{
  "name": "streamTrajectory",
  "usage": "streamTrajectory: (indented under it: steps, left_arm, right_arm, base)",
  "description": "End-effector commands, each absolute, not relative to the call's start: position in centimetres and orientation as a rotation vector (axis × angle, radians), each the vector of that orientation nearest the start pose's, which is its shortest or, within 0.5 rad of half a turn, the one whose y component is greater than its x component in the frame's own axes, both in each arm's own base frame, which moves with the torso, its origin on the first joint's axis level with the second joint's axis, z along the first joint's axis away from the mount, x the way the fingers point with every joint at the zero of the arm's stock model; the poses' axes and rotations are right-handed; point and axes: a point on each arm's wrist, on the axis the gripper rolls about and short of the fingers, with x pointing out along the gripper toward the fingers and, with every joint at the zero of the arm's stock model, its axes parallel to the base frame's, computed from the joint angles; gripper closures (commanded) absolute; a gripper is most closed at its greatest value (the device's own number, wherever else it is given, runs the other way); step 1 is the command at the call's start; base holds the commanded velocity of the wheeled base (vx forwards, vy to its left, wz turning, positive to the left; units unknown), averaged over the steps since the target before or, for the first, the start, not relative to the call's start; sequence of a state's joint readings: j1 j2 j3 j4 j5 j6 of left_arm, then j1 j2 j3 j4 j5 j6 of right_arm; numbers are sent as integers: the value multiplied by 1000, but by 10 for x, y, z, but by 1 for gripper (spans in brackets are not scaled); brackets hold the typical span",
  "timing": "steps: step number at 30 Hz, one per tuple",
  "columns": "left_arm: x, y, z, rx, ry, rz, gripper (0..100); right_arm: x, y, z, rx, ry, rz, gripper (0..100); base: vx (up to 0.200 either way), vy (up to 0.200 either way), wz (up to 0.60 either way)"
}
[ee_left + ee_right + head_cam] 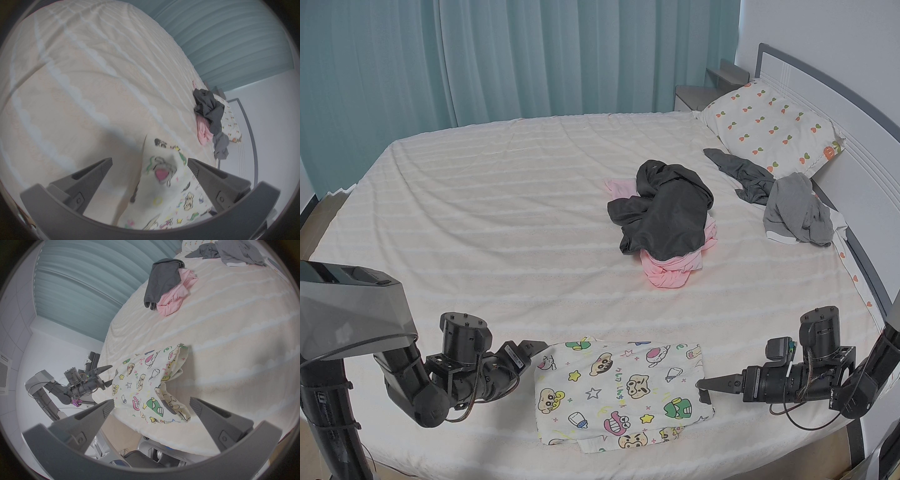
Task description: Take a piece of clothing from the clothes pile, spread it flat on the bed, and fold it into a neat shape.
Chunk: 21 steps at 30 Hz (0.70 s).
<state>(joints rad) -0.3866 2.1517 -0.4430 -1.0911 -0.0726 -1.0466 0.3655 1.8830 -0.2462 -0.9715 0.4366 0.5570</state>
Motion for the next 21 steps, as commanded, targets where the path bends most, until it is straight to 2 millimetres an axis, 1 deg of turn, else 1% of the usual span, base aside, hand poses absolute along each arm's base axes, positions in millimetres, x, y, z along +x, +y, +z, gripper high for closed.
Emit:
streamTrajectory:
  steps: [1,2,6,9,13,14,21]
  left_arm:
    - [295,-121,-6,-929,783,-65,0]
    - [301,-124,-6,-935,770,-73,0]
    - [311,-128,-2,-951,747,-90,0]
    - [311,-135,-1,-973,752,-103,0]
    - [310,-137,-1,-973,757,-107,0]
    - [309,-138,-1,-971,764,-110,100]
    - [306,-140,-3,-951,831,-81,100]
  right_arm:
    - [212,91,44,532,865,566,0]
    - [212,91,45,532,856,569,0]
    - [211,91,46,532,856,569,0]
    - [212,90,45,533,856,566,0]
    - [212,89,45,534,854,564,0]
    - [212,89,46,534,853,564,0]
    - [212,88,46,537,848,560,0]
  base:
    - [0,0,0]
    - [0,0,0]
    - [0,0,0]
    - [0,0,0]
    - [0,0,0]
    - [0,0,0]
    - [0,0,0]
